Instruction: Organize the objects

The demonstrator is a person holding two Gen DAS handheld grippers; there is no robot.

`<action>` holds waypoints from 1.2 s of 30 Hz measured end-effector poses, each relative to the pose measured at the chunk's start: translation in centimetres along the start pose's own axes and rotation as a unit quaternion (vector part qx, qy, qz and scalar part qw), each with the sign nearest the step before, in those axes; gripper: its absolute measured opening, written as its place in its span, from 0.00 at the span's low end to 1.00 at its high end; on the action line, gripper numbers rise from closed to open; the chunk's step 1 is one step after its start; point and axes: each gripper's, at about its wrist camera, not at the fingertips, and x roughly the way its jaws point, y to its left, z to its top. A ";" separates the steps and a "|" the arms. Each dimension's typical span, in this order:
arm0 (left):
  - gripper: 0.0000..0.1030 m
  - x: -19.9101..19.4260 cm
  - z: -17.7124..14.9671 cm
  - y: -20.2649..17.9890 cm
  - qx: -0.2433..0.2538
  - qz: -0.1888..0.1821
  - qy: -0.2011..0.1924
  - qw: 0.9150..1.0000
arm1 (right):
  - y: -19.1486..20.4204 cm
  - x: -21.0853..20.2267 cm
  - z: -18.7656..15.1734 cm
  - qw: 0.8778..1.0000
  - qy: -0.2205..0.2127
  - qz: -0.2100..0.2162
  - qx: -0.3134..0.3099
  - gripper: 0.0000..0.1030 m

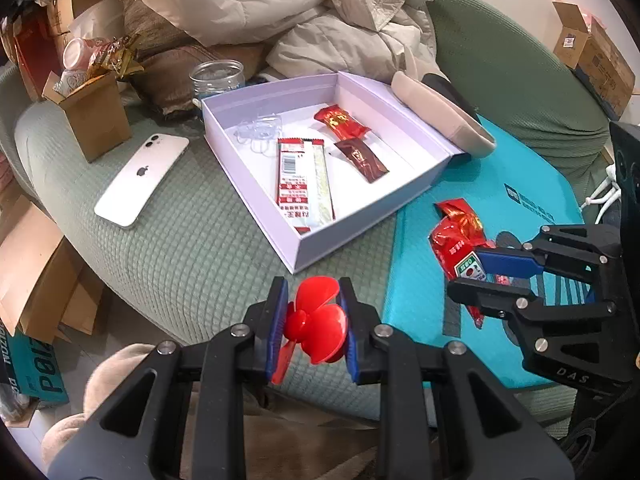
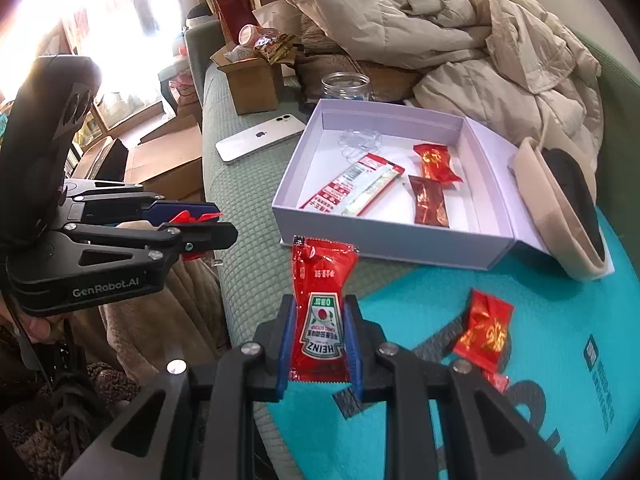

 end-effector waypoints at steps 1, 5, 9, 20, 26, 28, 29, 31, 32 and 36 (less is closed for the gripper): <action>0.23 0.2 0.3 0.1 0.002 -0.002 0.000 1.000 | 0.0 0.1 0.2 1.000 0.000 0.000 -0.002 0.22; 0.23 0.6 1.4 0.4 0.008 -0.008 -0.002 1.000 | -0.3 0.4 1.3 1.000 -0.002 0.000 -0.004 0.22; 0.23 1.4 2.9 0.8 0.009 -0.010 -0.004 1.000 | -1.2 0.9 2.5 1.000 -0.005 0.003 0.001 0.22; 0.23 3.3 7.0 0.9 0.021 0.002 -0.010 1.000 | -3.7 2.2 5.6 1.000 -0.017 0.024 -0.004 0.22; 0.23 4.9 9.4 0.8 0.029 -0.004 -0.006 1.000 | -5.7 2.8 7.3 0.999 -0.025 0.031 0.001 0.22; 0.23 5.5 10.1 0.8 0.030 -0.006 -0.005 1.000 | -6.3 3.1 7.9 0.999 -0.027 0.031 0.001 0.22; 0.23 5.7 10.4 0.8 0.032 -0.008 -0.005 0.999 | -6.6 3.3 8.1 0.999 -0.028 0.033 0.002 0.22; 0.23 6.3 11.2 0.9 0.036 -0.010 -0.003 0.999 | -7.3 3.6 8.7 0.999 -0.030 0.040 0.006 0.22; 0.23 6.6 11.5 0.9 0.038 -0.010 -0.003 0.999 | -7.7 3.9 9.1 0.999 -0.031 0.039 0.008 0.22; 0.23 7.6 12.8 0.9 0.048 -0.007 0.000 0.999 | -8.7 4.7 10.2 0.999 -0.031 0.035 0.007 0.22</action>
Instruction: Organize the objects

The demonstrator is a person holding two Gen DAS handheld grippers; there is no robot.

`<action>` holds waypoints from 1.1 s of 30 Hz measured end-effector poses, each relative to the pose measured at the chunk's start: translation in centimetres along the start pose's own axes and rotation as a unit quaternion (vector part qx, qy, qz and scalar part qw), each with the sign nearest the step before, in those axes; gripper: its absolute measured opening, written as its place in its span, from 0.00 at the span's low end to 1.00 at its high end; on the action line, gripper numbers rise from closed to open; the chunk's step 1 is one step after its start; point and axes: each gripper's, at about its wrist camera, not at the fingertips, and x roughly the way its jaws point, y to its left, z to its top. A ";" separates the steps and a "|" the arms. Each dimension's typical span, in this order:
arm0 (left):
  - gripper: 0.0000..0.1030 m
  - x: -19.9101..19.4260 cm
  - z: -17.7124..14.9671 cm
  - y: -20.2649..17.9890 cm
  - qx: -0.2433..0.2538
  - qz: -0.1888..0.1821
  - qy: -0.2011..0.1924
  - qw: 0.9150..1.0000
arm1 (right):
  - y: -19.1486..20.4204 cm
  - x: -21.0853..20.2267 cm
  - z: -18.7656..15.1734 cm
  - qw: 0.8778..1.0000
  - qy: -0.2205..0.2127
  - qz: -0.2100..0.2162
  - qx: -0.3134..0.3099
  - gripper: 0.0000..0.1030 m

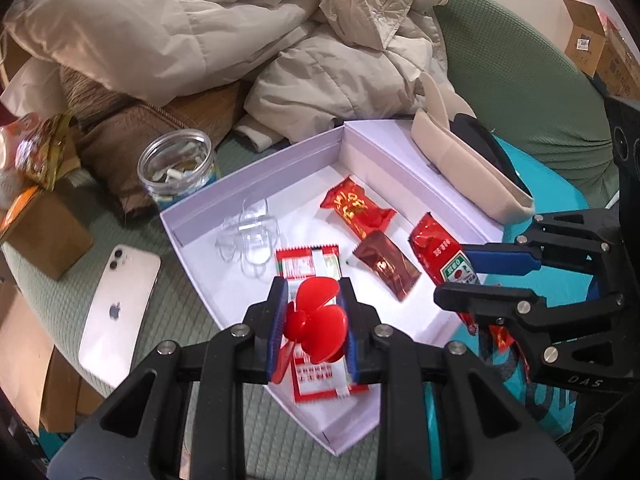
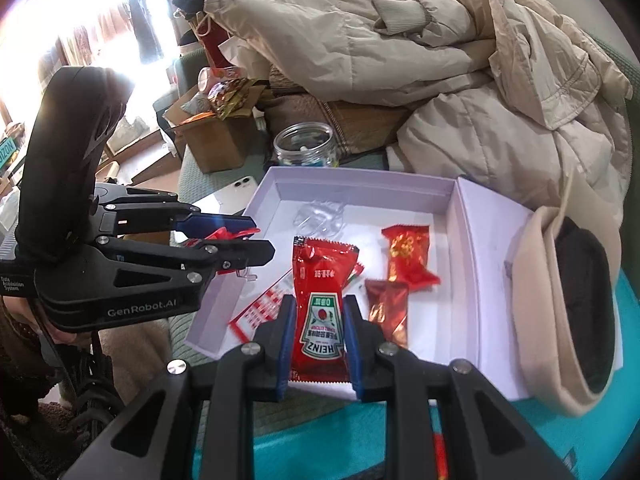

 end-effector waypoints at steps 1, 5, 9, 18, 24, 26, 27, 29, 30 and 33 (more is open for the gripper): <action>0.23 0.3 0.3 0.1 0.000 -0.002 0.001 1.000 | -0.2 0.2 0.2 1.000 0.000 0.000 0.000 0.22; 0.23 1.1 1.2 0.1 0.006 -0.002 0.001 1.000 | -1.1 0.8 1.2 1.000 -0.002 0.002 0.002 0.22; 0.23 2.2 1.8 0.2 0.012 0.001 0.005 1.000 | -1.9 1.3 1.9 1.000 -0.002 0.007 0.013 0.22; 0.23 5.1 2.3 0.5 0.020 -0.003 0.014 1.000 | -2.9 3.1 2.3 0.999 0.009 -0.018 0.035 0.22; 0.23 6.5 2.6 1.2 0.005 -0.019 0.022 1.000 | -3.3 4.1 1.7 0.999 0.012 -0.021 0.046 0.22; 0.23 6.8 2.6 1.3 0.007 -0.015 0.023 1.000 | -3.5 4.4 1.6 0.998 0.013 -0.021 0.054 0.22; 0.23 6.9 2.6 1.3 0.007 -0.015 0.023 1.000 | -3.6 4.6 1.5 0.998 0.015 -0.023 0.057 0.22; 0.23 7.1 2.6 1.6 0.004 -0.015 0.024 1.000 | -3.6 5.0 1.4 0.998 0.018 -0.028 0.060 0.22; 0.23 7.2 2.6 1.7 0.002 -0.015 0.025 1.000 | -3.7 5.2 1.3 0.997 0.019 -0.028 0.062 0.22; 0.23 7.3 2.6 2.2 -0.006 -0.009 0.026 1.000 | -3.9 5.6 1.2 0.997 0.021 -0.029 0.069 0.22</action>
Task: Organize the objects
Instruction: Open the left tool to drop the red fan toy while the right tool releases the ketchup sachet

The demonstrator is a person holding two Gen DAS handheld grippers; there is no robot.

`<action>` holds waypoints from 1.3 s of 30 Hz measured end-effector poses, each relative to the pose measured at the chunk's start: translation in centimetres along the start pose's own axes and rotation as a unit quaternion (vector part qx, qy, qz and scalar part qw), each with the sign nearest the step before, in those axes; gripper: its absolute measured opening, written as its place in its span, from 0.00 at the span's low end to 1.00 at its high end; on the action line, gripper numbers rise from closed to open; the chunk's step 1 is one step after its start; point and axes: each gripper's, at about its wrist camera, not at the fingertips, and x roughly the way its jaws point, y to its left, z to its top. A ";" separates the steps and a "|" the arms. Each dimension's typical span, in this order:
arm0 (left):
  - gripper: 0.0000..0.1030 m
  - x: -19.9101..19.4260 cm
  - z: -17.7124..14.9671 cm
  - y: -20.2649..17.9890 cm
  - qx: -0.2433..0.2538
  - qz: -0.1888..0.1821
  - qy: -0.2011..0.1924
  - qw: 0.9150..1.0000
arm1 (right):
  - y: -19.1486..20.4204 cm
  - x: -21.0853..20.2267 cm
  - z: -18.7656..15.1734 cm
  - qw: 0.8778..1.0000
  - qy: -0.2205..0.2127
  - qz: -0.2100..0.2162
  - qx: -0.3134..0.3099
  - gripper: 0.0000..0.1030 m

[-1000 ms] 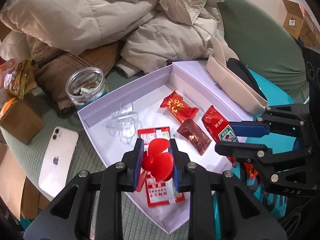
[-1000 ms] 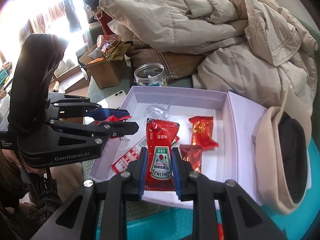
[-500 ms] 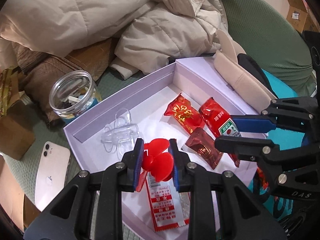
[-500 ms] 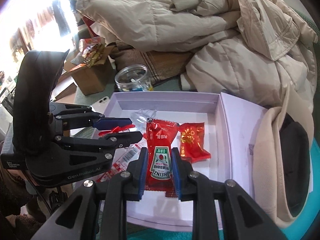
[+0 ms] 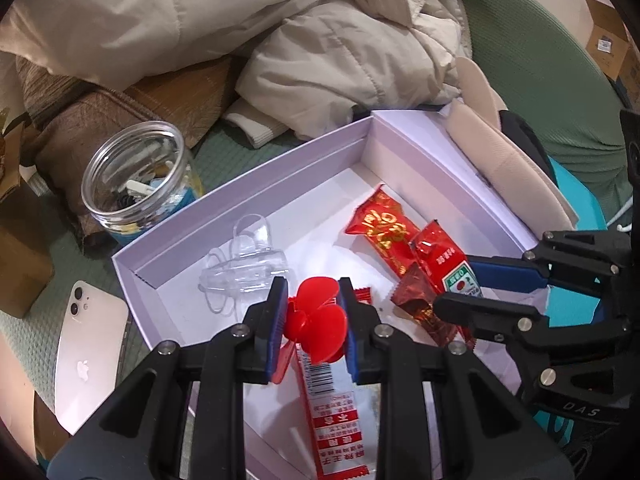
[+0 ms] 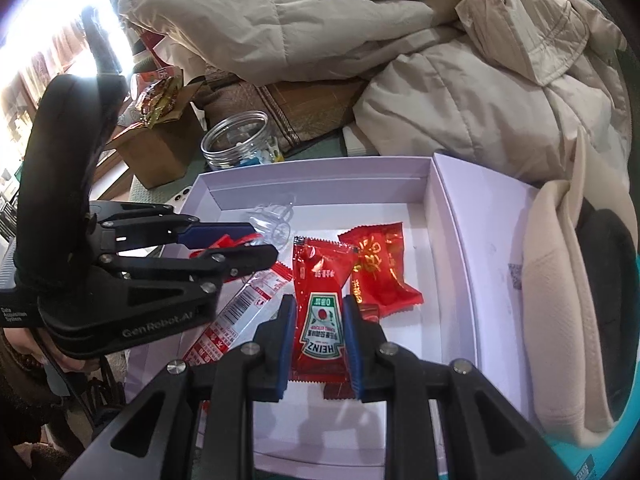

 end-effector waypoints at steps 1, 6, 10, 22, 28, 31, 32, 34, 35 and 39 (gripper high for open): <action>0.23 0.1 0.1 0.2 -0.002 0.001 0.002 1.000 | 0.0 0.1 0.0 1.000 0.001 0.000 0.001 0.22; 0.23 0.8 0.0 1.0 -0.016 0.002 0.012 1.000 | 0.0 0.9 0.2 1.000 0.005 -0.008 0.003 0.22; 0.23 1.3 -0.2 0.9 -0.012 0.001 0.026 1.000 | -0.2 1.6 0.1 1.000 0.015 -0.020 0.009 0.22; 0.23 1.4 -0.2 0.4 0.000 0.014 0.036 0.999 | -1.1 1.9 -0.6 0.999 0.018 -0.030 0.027 0.22; 0.23 0.6 -0.3 0.3 0.002 0.028 0.024 0.999 | -0.9 1.6 -0.6 0.999 0.015 -0.034 0.023 0.22; 0.23 0.3 -0.4 0.3 -0.002 0.032 0.020 0.999 | -0.7 1.0 -0.7 0.999 0.011 -0.041 0.021 0.22; 0.23 0.1 -0.4 0.2 -0.001 0.029 0.019 0.999 | -0.6 0.8 -0.7 0.999 0.010 -0.043 0.020 0.22; 0.23 -0.4 -0.4 0.0 0.003 0.011 0.021 1.000 | -0.4 0.3 -0.8 0.999 0.008 -0.051 0.018 0.22; 0.23 -0.7 -0.4 -0.2 0.003 0.005 0.018 1.000 | -0.3 0.0 -0.8 0.998 0.007 -0.055 0.018 0.22; 0.24 -2.2 -0.4 -0.8 0.011 0.001 0.001 1.000 | 0.0 -1.9 -0.8 0.997 -0.010 -0.068 0.020 0.22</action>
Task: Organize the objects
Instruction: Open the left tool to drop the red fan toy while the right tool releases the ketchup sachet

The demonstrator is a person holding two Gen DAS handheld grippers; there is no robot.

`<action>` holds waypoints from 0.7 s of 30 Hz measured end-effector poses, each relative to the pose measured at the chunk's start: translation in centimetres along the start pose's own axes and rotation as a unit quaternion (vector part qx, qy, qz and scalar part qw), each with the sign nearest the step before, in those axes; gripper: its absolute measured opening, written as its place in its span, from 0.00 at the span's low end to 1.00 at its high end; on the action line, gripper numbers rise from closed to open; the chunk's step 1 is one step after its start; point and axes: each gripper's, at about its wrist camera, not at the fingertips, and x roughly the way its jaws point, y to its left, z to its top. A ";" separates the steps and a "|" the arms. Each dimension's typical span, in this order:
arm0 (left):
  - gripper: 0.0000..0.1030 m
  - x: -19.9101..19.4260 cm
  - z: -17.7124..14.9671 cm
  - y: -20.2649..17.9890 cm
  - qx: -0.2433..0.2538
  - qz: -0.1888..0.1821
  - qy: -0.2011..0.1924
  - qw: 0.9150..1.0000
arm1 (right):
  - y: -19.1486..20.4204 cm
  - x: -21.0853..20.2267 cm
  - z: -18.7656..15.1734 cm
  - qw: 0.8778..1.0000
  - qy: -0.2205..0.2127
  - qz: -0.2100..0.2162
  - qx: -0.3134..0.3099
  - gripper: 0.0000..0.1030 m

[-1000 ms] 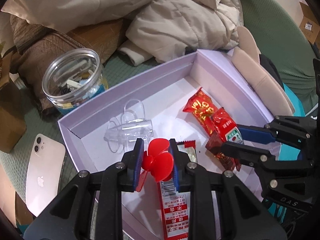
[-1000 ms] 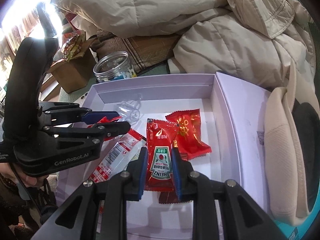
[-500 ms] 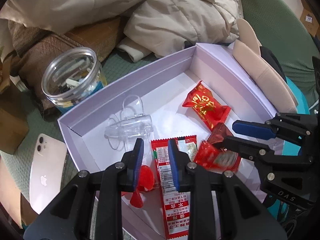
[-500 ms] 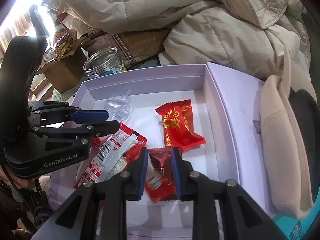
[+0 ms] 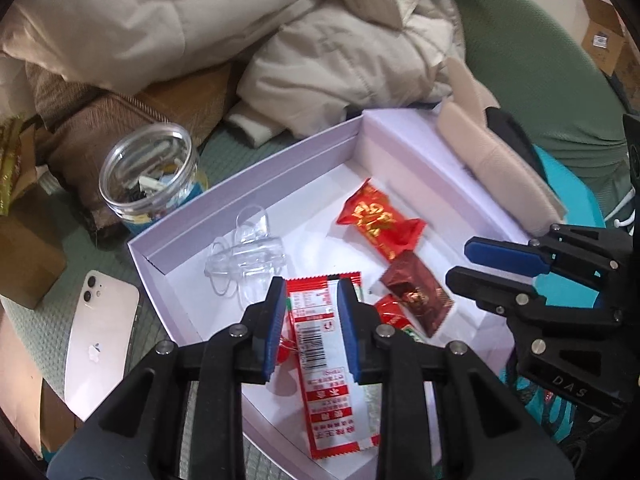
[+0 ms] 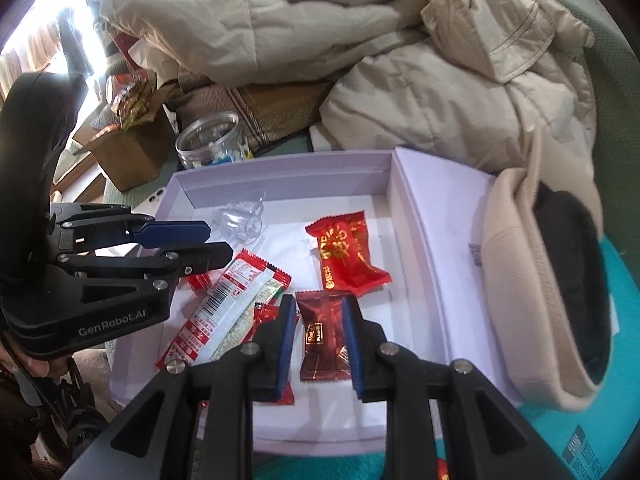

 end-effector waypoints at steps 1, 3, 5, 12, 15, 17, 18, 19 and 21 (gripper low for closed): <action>0.24 -0.4 0.0 -0.1 -0.001 0.002 -0.003 1.000 | 0.0 -0.4 0.0 1.000 -0.004 -0.006 0.000 0.22; 0.25 -1.1 0.1 -0.4 -0.002 0.007 -0.008 1.000 | 0.1 -1.3 0.0 1.000 -0.009 -0.017 0.000 0.22; 0.29 -1.7 0.1 -0.5 -0.003 0.006 -0.010 1.000 | 0.1 -2.1 0.0 1.000 -0.014 -0.023 0.002 0.22; 0.49 -5.2 -0.2 -1.0 -0.011 0.023 -0.050 0.998 | 0.5 -5.2 -0.3 0.999 -0.037 -0.033 0.000 0.43; 0.60 -6.4 -0.3 -1.3 -0.007 0.034 -0.057 0.998 | 0.8 -6.4 -0.5 0.998 -0.047 -0.035 -0.001 0.46; 0.63 -7.3 -0.5 -1.6 -0.003 0.043 -0.067 0.997 | 1.0 -7.0 -0.6 0.998 -0.054 -0.037 -0.002 0.48; 0.65 -7.8 -0.6 -1.8 -0.003 0.045 -0.073 0.996 | 1.2 -7.4 -0.6 0.998 -0.057 -0.037 -0.003 0.50; 0.67 -8.3 -0.8 -1.8 -0.004 0.046 -0.076 0.996 | 1.3 -7.7 -0.7 0.998 -0.059 -0.038 -0.004 0.55; 0.68 -9.0 -1.0 -2.0 -0.004 0.050 -0.080 0.995 | 1.5 -8.5 -0.8 0.997 -0.066 -0.040 -0.006 0.59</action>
